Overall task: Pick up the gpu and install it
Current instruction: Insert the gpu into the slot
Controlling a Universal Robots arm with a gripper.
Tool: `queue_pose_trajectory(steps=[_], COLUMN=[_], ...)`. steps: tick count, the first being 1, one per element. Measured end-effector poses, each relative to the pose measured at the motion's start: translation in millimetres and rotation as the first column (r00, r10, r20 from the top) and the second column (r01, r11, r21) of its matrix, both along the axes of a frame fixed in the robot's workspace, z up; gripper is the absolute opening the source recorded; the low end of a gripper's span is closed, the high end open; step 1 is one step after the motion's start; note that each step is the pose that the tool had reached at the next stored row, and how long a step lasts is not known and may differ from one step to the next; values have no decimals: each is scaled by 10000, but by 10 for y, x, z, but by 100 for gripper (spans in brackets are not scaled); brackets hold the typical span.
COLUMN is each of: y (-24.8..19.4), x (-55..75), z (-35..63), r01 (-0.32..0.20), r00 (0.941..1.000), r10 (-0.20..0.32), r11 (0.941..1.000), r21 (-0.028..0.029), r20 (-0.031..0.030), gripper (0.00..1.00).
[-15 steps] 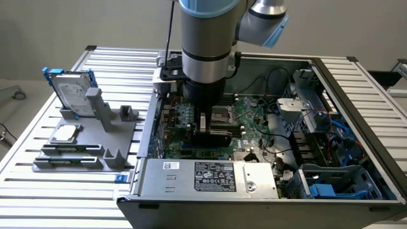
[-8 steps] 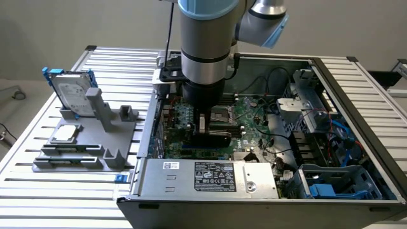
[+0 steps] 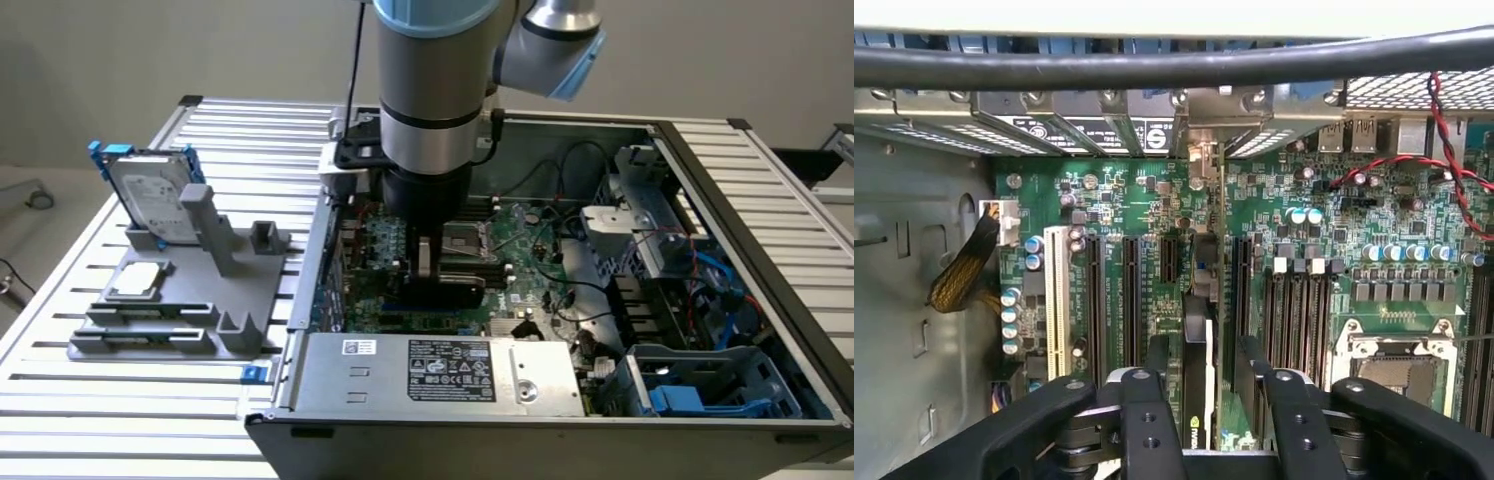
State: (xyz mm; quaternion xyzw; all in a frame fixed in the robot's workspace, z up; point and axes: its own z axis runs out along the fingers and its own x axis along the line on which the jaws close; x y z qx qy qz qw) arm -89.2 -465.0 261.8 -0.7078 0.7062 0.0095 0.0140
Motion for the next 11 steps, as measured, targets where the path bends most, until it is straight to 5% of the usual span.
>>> queue_pose_trajectory(steps=[11], y=[0], x=[0], z=[273], r01=[0], r00=[10000], r10=[1], r11=[10000], r21=[15], r20=[-12], gripper=[38])
